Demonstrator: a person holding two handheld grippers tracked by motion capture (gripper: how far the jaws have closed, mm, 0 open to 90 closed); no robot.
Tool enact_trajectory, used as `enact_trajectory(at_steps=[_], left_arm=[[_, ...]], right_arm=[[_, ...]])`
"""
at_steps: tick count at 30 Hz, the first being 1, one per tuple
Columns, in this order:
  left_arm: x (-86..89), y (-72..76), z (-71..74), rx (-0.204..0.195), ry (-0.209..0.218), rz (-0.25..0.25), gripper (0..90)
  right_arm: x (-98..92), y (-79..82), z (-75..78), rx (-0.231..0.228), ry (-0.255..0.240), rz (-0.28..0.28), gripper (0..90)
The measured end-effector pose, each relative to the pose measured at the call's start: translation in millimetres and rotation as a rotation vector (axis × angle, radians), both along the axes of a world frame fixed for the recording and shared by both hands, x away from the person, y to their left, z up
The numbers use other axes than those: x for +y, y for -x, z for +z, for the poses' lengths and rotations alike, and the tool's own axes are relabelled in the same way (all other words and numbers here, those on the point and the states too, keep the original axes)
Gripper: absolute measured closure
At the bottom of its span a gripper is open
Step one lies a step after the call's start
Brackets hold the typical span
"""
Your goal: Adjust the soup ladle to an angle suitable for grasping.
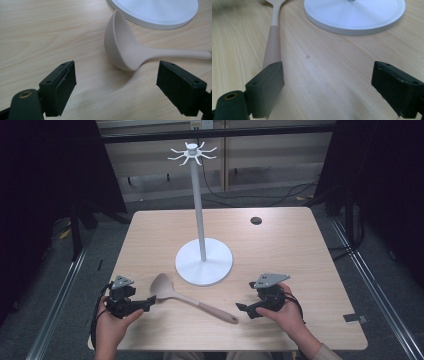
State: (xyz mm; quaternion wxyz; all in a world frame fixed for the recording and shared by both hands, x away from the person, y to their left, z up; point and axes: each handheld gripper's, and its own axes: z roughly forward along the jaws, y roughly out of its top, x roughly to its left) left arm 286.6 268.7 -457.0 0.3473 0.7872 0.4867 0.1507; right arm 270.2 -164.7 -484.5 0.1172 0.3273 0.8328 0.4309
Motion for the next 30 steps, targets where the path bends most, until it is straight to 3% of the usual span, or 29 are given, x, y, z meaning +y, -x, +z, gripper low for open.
enact_trajectory(at_steps=[8, 14, 19, 25, 27, 30], left_arm=[[-3.7, -2.1, 0.8, 0.001, 0.007, -0.016, 16.5], [-3.9, -3.5, 5.2, -0.026, 0.013, -0.014, 20.0], [-3.6, -3.4, 9.2, -0.051, 0.015, -0.005, 33.3], [-6.7, -4.6, 13.8, -0.066, -0.031, 0.000, 44.4], [-9.0, -5.0, 15.9, -0.069, -0.035, 0.008, 55.3], [-11.4, -6.5, 17.7, -0.061, -0.046, 0.017, 64.8]], right_arm=[[-3.6, 2.2, 0.0, -0.002, 0.001, -0.006, 11.1], [-5.1, 4.7, 1.0, -0.003, 0.000, -0.012, 11.1], [-5.8, 6.3, 0.7, -0.002, -0.002, -0.011, 11.1], [-9.5, 8.7, 0.1, -0.003, 0.005, -0.014, 11.1], [-11.3, 9.9, 0.1, -0.001, 0.002, -0.019, 11.1], [-14.8, 12.1, -0.1, -0.003, 0.004, -0.030, 11.1]])
